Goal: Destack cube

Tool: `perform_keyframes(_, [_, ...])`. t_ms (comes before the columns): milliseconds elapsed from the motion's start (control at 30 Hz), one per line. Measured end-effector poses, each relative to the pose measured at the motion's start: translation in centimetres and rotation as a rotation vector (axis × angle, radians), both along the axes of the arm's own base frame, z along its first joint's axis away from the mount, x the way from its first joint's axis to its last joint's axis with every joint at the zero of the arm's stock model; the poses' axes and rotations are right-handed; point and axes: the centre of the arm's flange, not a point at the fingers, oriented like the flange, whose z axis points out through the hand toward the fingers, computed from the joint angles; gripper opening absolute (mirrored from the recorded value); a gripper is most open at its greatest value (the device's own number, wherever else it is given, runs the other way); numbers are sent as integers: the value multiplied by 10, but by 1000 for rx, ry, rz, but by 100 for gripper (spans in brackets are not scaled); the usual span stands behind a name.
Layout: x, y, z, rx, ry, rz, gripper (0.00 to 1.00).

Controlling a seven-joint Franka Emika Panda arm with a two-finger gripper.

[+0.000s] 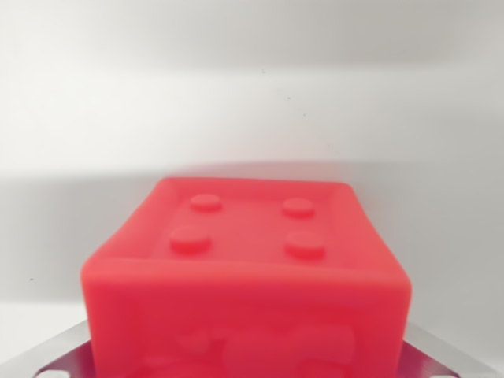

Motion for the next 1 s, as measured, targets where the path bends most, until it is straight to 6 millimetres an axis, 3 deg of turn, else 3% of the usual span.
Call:
perform_keyframes(67, [0,0,0,0,0,0,0])
perform_keyframes(100, [0,0,0,0,0,0,100])
perform_keyframes(1000, [0,0,-1,0,0,0,100])
